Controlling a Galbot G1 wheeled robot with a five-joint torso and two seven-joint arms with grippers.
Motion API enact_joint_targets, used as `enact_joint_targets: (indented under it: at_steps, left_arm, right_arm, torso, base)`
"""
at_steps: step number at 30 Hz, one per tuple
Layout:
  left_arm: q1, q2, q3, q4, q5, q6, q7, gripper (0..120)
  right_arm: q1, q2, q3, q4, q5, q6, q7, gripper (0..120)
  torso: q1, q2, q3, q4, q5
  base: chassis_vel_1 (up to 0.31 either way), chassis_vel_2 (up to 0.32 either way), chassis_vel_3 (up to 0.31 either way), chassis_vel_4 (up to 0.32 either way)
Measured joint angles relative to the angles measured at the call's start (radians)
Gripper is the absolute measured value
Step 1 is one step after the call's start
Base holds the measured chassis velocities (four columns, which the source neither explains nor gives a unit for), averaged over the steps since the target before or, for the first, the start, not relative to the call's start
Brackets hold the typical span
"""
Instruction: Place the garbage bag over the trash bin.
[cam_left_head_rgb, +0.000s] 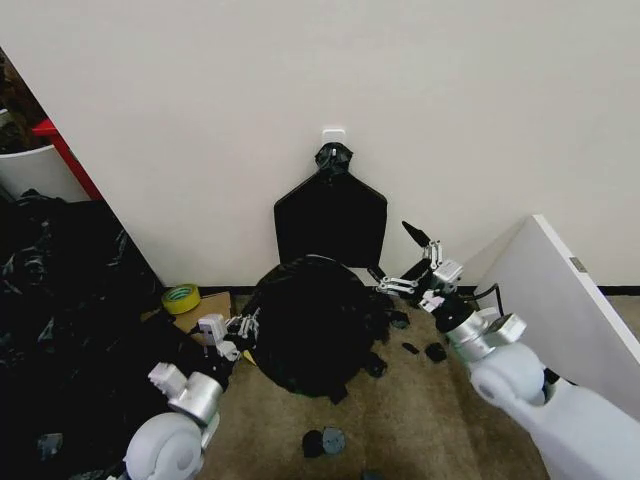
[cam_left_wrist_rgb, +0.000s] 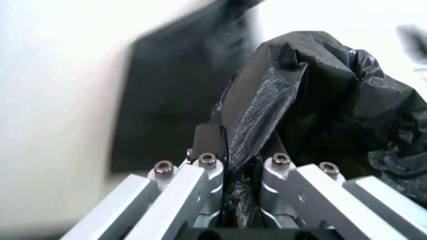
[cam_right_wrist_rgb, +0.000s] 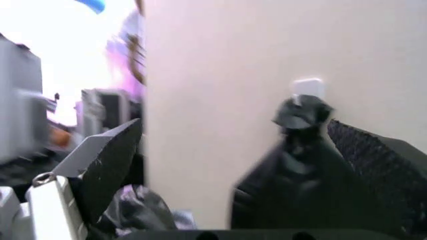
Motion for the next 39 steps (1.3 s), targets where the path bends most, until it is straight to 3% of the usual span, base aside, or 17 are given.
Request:
enact_joint_targets:
  at_steps: [1, 3, 7, 13, 23, 34, 39]
  left_arm:
    - [0.0, 0.0, 0.0, 0.0, 0.0, 0.0, 0.0, 4]
    - [-0.006, -0.001, -0.019, 0.027, 0.042, -0.07, 0.119, 4]
    - [-0.005, -0.009, -0.046, 0.055, 0.117, -0.142, 0.236, 4]
    - [-0.007, -0.014, -0.06, 0.061, 0.146, -0.167, 0.252, 4]
    - [-0.004, -0.012, -0.071, 0.058, 0.14, -0.177, 0.27, 4]
    - [-0.006, -0.018, -0.072, 0.051, 0.133, -0.179, 0.277, 4]
    - [-0.001, -0.022, -0.072, 0.045, 0.128, -0.177, 0.302, 4]
  right_arm:
    - [0.0, 0.0, 0.0, 0.0, 0.0, 0.0, 0.0, 100]
    - [0.012, 0.002, 0.02, -0.053, 0.079, 0.002, -0.163, 100]
    - [0.024, -0.001, 0.051, -0.124, 0.125, -0.018, -0.349, 100]
    - [0.022, -0.009, 0.067, -0.152, 0.102, -0.056, -0.453, 100]
    - [0.014, -0.01, 0.051, -0.131, -0.047, -0.089, -0.293, 100]
    - [0.016, -0.004, 0.059, -0.161, -0.215, -0.066, -0.29, 100]
    - [0.014, 0.006, 0.047, -0.162, -0.376, -0.077, -0.037, 100]
  torso:
    - [0.0, 0.0, 0.0, 0.0, 0.0]
    - [0.0, 0.0, 0.0, -0.0002, 0.0001]
    - [0.0, 0.0, 0.0, 0.0, 0.0]
    - [0.0, 0.0, 0.0, -0.0001, -0.0001]
    - [0.0, 0.0, 0.0, 0.0, -0.0001]
    - [0.0, 0.0, 0.0, -0.0001, 0.0]
    - [0.0, 0.0, 0.0, -0.0001, -0.0001]
  base:
    - [0.0, 0.0, 0.0, 0.0]
    - [0.0, 0.0, 0.0, 0.0]
    - [0.0, 0.0, 0.0, 0.0]
    - [0.0, 0.0, 0.0, 0.0]
    - [0.0, 0.0, 0.0, 0.0]
    - [0.0, 0.0, 0.0, 0.0]
    - [0.0, 0.0, 0.0, 0.0]
